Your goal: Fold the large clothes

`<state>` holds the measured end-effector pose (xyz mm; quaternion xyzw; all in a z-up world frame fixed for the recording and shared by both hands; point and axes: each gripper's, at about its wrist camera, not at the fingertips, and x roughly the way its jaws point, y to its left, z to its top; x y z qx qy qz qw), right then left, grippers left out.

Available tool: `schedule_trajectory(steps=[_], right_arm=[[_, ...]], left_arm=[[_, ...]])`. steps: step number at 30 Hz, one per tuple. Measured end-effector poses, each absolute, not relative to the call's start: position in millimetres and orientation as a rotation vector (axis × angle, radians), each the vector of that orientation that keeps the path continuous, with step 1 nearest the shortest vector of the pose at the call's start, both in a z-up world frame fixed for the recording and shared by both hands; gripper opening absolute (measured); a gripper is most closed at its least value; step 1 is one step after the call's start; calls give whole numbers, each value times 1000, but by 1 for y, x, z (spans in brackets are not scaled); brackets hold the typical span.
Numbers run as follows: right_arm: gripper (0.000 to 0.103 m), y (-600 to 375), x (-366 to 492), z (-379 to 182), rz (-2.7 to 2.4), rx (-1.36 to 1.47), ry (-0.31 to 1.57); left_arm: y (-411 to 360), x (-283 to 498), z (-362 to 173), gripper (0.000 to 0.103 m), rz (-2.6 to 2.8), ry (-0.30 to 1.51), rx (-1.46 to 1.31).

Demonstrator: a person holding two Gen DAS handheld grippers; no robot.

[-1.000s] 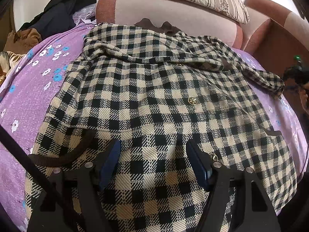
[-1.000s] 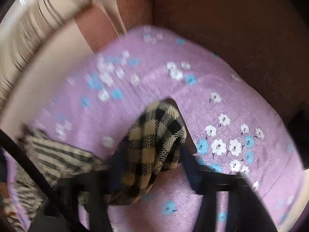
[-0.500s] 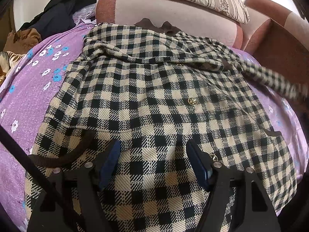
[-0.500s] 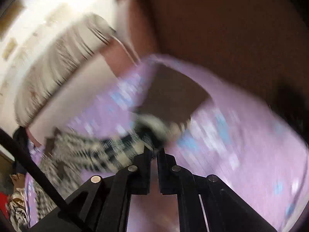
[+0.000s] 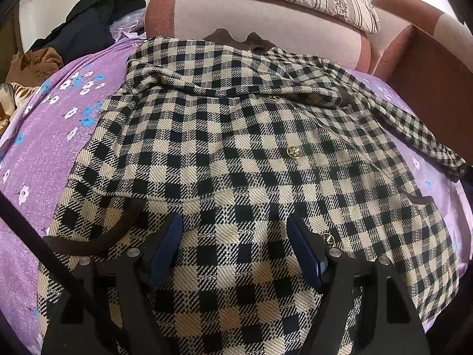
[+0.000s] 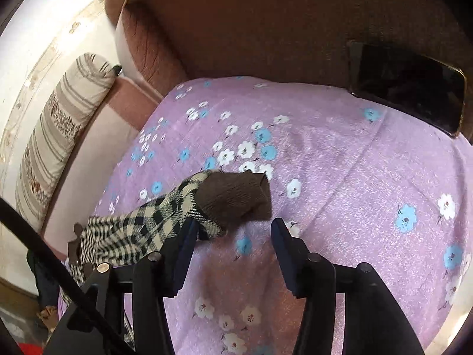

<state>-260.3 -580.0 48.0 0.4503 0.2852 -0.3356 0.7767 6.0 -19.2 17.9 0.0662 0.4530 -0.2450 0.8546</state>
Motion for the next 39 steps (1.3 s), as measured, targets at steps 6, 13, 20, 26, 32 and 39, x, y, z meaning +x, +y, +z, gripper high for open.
schedule_trajectory(steps=[6,13,20,26,32,39], right_arm=[[59,-589,-302,38,-722,1159,486],[62,-610,-277,17,-715,1187,613],[10,-618,-219,38,-442,1104,665],[10,-604,-242,100,-368,886,558],[7,-596,-289,44,-488,889,768],[16,-584,-337,45,-517,970,742]], left_arm=[[-21,5,17,74,-513,949,159],[-26,3,16,76,-509,943,185],[-26,2,15,76,-505,937,201],[-27,1,15,76,-503,935,206],[-27,1,14,76,-503,934,204],[-28,0,14,76,-496,929,217]])
